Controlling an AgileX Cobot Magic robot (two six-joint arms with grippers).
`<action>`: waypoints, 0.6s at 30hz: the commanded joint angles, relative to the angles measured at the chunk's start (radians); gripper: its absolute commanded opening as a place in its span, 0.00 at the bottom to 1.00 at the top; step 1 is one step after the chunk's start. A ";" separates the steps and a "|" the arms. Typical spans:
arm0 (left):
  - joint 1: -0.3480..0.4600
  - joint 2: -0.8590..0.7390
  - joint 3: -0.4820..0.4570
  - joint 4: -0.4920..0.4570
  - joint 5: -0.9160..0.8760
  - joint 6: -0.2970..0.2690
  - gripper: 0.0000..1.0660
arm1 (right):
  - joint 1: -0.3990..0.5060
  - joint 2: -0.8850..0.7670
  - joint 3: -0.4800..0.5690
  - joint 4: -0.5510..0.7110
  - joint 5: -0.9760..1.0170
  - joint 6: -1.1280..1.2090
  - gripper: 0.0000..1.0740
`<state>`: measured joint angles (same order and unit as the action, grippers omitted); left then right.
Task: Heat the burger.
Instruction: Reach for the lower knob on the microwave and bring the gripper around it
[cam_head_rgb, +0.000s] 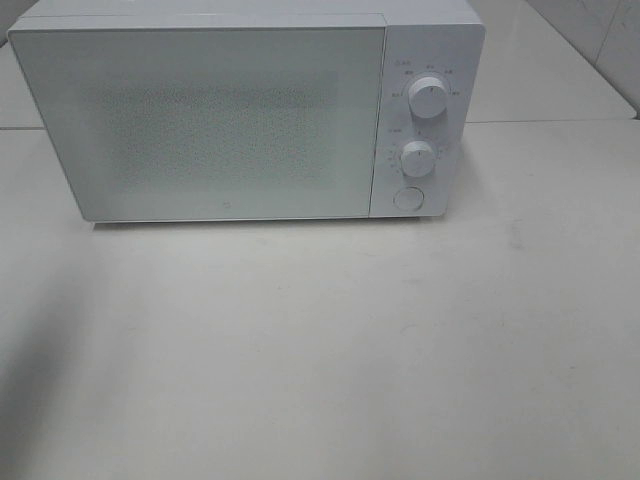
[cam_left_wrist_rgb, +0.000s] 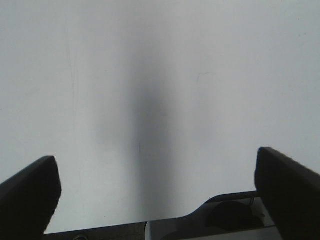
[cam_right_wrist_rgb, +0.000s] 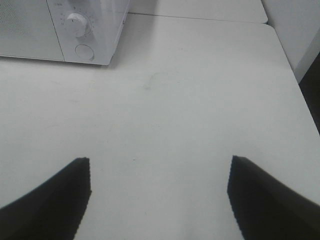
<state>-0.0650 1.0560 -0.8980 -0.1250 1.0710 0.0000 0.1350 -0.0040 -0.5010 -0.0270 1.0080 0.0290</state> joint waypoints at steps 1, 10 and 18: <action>0.015 -0.064 0.026 0.003 0.018 -0.011 0.93 | -0.007 -0.032 0.003 -0.004 -0.014 -0.007 0.69; 0.015 -0.323 0.194 0.028 0.026 -0.008 0.93 | -0.007 -0.032 0.003 -0.004 -0.014 -0.007 0.69; 0.015 -0.580 0.329 0.035 -0.018 -0.008 0.93 | -0.007 -0.032 0.003 -0.004 -0.014 -0.007 0.69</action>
<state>-0.0530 0.5450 -0.6010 -0.0920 1.0740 0.0000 0.1350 -0.0040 -0.5000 -0.0270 1.0080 0.0290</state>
